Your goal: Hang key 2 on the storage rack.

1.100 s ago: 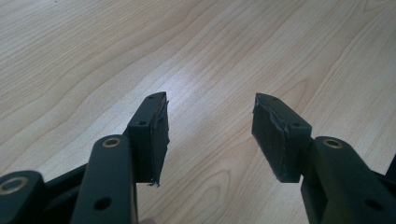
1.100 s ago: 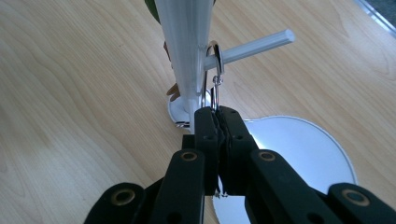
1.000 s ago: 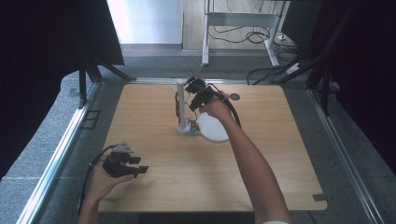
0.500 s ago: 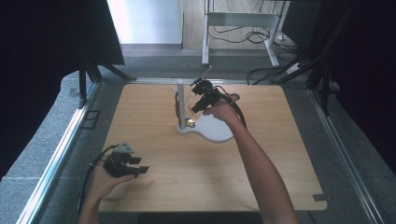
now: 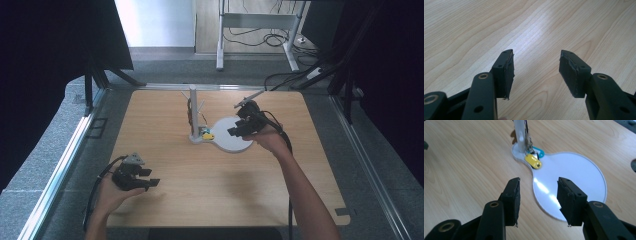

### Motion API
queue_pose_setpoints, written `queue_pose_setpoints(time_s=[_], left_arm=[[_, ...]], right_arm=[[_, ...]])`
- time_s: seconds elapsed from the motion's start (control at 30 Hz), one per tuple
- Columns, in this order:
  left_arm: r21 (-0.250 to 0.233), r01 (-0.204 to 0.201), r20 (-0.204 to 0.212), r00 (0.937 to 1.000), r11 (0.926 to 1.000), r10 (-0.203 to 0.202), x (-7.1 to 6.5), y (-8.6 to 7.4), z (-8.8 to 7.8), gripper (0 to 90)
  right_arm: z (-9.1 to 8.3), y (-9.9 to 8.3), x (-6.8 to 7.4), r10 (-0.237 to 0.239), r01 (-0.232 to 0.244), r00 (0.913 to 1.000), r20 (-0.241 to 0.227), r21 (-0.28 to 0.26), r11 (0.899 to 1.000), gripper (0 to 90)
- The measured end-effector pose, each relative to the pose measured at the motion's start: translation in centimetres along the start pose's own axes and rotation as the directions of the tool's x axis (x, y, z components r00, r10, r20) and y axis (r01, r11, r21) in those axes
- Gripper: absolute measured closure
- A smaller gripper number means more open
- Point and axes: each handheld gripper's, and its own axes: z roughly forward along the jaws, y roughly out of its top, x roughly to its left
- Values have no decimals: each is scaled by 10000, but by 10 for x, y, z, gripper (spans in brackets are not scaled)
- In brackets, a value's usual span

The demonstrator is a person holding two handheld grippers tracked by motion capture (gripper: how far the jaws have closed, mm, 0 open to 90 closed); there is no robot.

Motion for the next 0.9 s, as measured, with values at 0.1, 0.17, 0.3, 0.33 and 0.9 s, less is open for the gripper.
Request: queue_pose_setpoints(time_s=[0.1, 0.17, 0.3, 0.33, 0.9], left_arm=[[22, -5, -12, 10000, 10000, 5, 0, 0, 1, 462], [44, -25, -34, 10000, 10000, 25, -1, 0, 2, 461], [100, -18, -35, 10000, 9999, 18, -1, 0, 3, 460], [126, -27, -67, 10000, 9999, 28, -2, 0, 3, 460], [328, -7, -117, 9999, 9995, 11, -5, 1, 7, 452]], right_arm=[[-4, -15, -2, 55, -56, 10000, -65, -68, 10000, 519], [-8, -35, -5, 139, -140, 9999, -79, -168, 9998, 509], [-9, -57, -8, 277, -279, 9996, -102, -267, 9993, 498], [-8, -71, -8, 389, -391, 9992, -77, -281, 9988, 488], [14, -149, 0, 743, -739, 9972, 57, -566, 9957, 471]])
